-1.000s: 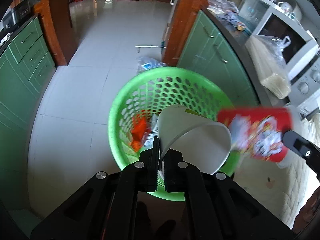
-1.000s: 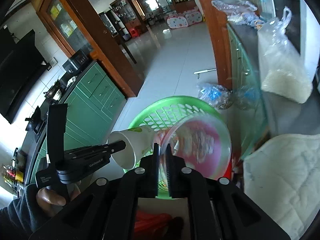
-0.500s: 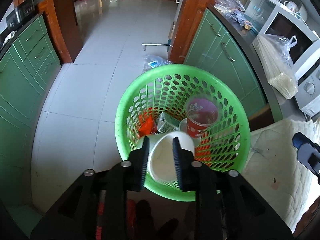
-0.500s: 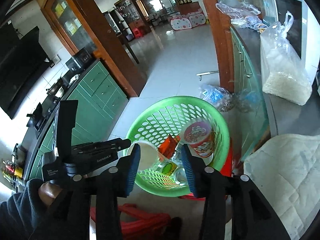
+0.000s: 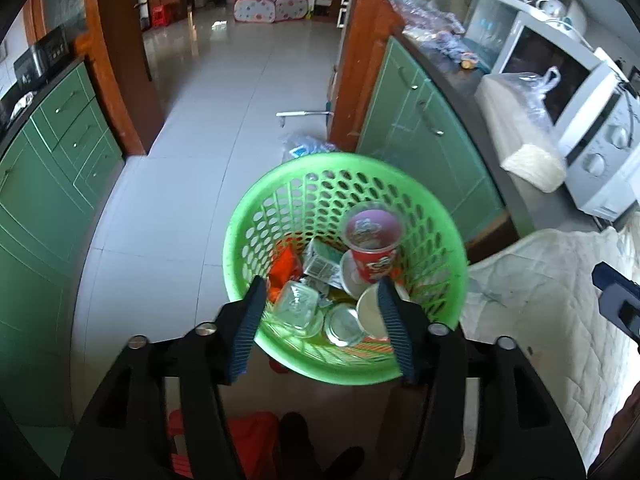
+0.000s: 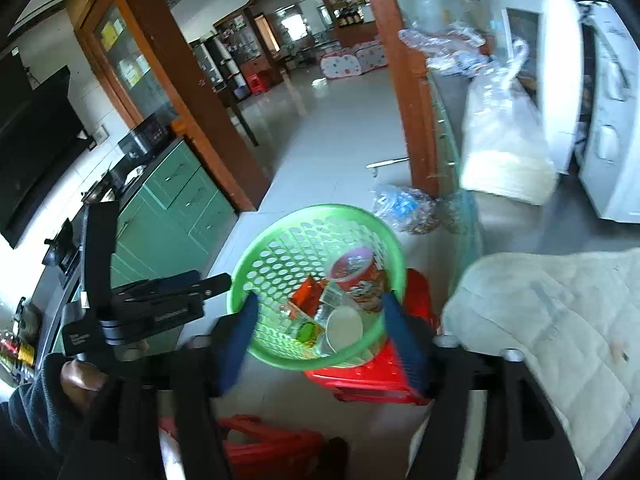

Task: Collect trash

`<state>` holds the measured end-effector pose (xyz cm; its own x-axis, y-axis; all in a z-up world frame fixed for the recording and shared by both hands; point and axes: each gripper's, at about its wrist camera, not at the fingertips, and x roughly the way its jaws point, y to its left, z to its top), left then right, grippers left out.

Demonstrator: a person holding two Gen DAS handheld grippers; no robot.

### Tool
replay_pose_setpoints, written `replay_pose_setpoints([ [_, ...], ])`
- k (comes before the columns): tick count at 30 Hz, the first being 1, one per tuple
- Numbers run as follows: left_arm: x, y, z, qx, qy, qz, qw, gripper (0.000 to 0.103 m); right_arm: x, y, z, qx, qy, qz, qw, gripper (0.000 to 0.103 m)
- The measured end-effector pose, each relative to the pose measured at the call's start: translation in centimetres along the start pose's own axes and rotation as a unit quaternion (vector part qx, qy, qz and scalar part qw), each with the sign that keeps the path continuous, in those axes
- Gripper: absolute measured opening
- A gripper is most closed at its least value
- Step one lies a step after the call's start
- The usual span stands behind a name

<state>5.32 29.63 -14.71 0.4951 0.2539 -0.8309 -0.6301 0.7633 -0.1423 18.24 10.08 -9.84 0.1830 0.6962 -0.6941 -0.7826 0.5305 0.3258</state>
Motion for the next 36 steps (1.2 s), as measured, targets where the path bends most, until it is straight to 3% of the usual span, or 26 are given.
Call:
replay_pose_setpoints([
  [4, -2.0, -1.9, -0.5, 0.013, -0.021, -0.003, 0.9997, 0.077, -2.7, -0.9, -1.1, -0.002, -0.012, -0.029, 1.000, 0.069],
  [11, -5.9, -6.6, -1.6, 0.060, -0.062, -0.013, 0.9961, 0.091, -7.4, -2.9, -3.2, 0.007, -0.034, -0.075, 0.997, 0.074],
  [14, -7.3, -8.6, -2.1, 0.085, -0.080, -0.010, 0.9931, 0.095, -9.3, -3.6, -4.4, 0.008, -0.042, -0.103, 0.994, 0.084],
  [25, -11.0, -15.8, -4.7, 0.152, -0.111, -0.051, 0.9809, 0.098, -16.1, -6.1, -8.6, 0.022, -0.072, -0.193, 0.978, 0.090],
  [36, -14.3, -20.8, -7.2, 0.216, -0.136, -0.090, 0.9628, 0.098, -22.7, -9.6, -12.2, 0.105, -0.104, -0.252, 0.956, 0.092],
])
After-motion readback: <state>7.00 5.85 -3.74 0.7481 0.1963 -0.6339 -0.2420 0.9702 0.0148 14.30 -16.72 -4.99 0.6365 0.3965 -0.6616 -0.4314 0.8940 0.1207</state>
